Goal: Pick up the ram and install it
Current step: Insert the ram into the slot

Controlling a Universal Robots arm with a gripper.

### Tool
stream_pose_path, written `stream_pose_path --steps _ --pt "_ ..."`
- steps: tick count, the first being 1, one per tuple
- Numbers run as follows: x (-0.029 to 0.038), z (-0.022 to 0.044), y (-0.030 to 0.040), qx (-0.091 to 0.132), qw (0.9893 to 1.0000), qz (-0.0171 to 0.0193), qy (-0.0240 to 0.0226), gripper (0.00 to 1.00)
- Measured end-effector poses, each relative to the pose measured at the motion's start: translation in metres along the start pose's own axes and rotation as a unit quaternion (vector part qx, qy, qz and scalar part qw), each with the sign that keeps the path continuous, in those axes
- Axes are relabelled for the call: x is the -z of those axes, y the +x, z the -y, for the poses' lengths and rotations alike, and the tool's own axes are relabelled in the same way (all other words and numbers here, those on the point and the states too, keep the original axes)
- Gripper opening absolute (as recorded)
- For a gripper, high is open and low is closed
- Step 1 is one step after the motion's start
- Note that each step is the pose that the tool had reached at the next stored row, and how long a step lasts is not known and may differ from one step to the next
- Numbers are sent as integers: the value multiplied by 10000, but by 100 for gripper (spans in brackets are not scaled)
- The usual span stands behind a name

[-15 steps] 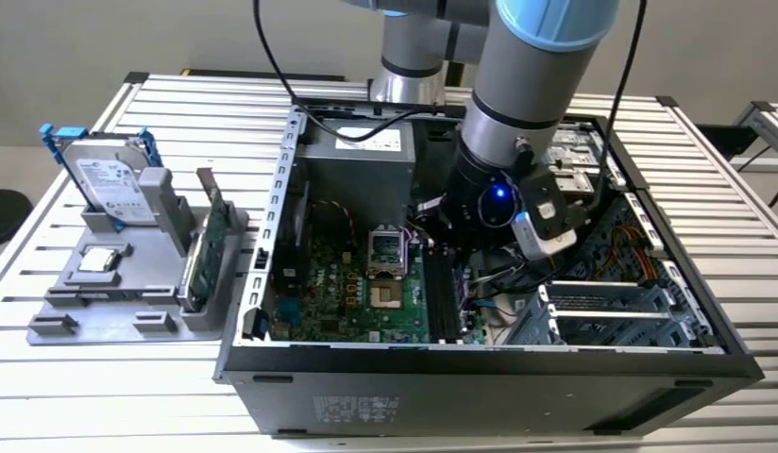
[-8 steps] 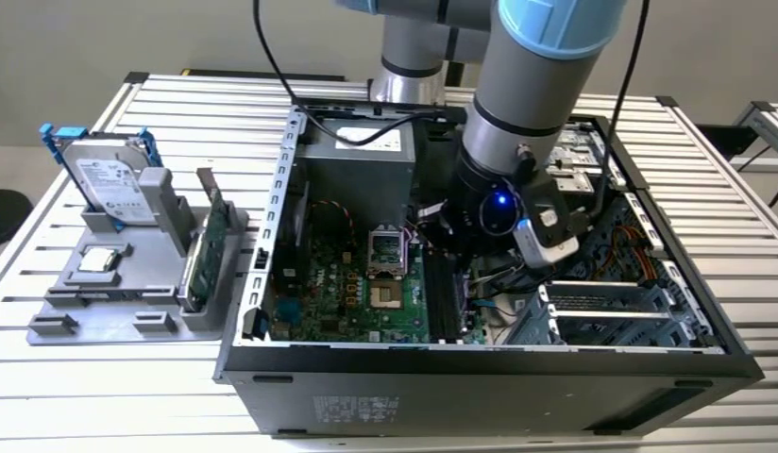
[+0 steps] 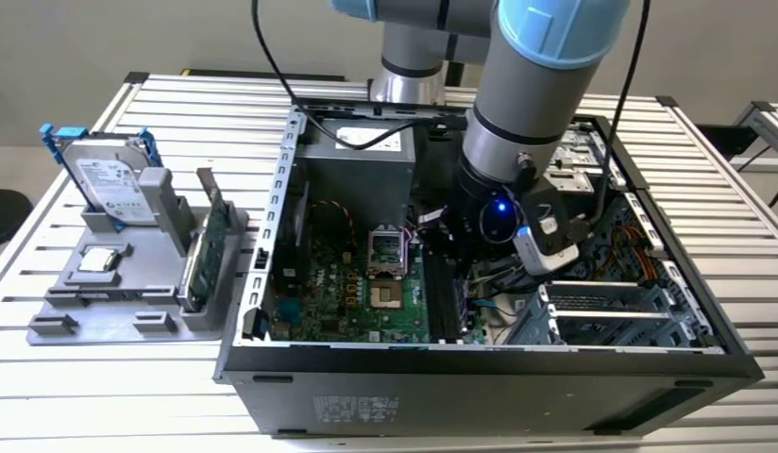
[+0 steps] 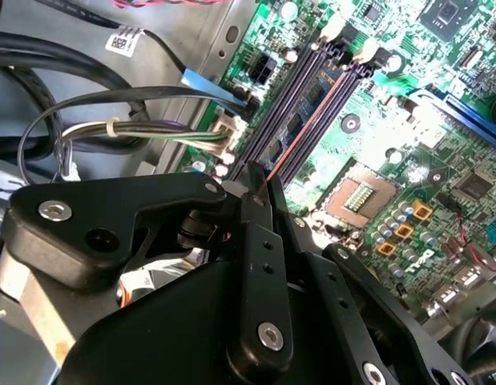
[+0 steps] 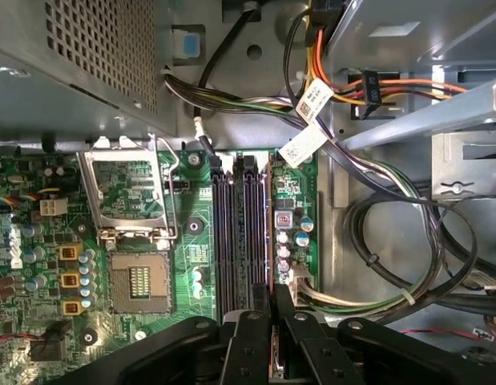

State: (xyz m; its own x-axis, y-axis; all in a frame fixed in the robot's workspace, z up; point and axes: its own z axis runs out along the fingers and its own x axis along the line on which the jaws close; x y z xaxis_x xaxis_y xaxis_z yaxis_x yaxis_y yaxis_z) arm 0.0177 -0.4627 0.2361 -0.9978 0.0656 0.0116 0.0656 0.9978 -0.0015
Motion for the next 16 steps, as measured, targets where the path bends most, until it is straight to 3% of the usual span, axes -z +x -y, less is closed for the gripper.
stream_pose_path --steps 7,16 --pt "-32 46 -3 0 10000 1 6 0" --pt "-63 51 -3 0 10000 6 15 0"
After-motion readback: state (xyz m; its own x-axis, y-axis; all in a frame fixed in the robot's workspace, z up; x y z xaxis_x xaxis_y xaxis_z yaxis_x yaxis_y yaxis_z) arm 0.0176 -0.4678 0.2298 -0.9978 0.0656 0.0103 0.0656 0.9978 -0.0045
